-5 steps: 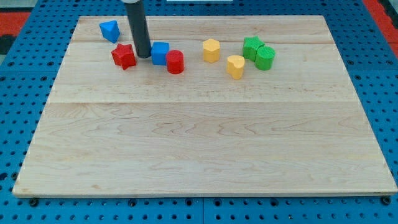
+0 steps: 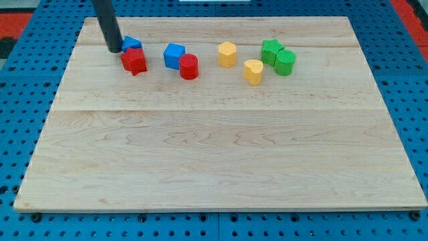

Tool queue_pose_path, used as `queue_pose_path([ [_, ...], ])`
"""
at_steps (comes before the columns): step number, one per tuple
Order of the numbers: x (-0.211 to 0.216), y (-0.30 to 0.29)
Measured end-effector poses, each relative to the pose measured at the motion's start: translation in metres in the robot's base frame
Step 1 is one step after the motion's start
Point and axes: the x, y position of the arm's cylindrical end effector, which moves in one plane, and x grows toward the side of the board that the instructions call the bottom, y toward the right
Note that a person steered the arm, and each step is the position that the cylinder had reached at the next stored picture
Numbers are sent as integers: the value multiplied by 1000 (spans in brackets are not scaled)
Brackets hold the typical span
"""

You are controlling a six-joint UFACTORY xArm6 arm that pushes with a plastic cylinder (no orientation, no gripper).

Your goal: Push the blue blocks and red circle towards the bottom side

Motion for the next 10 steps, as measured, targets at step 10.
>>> queue_pose_path([
  [10,111,305],
])
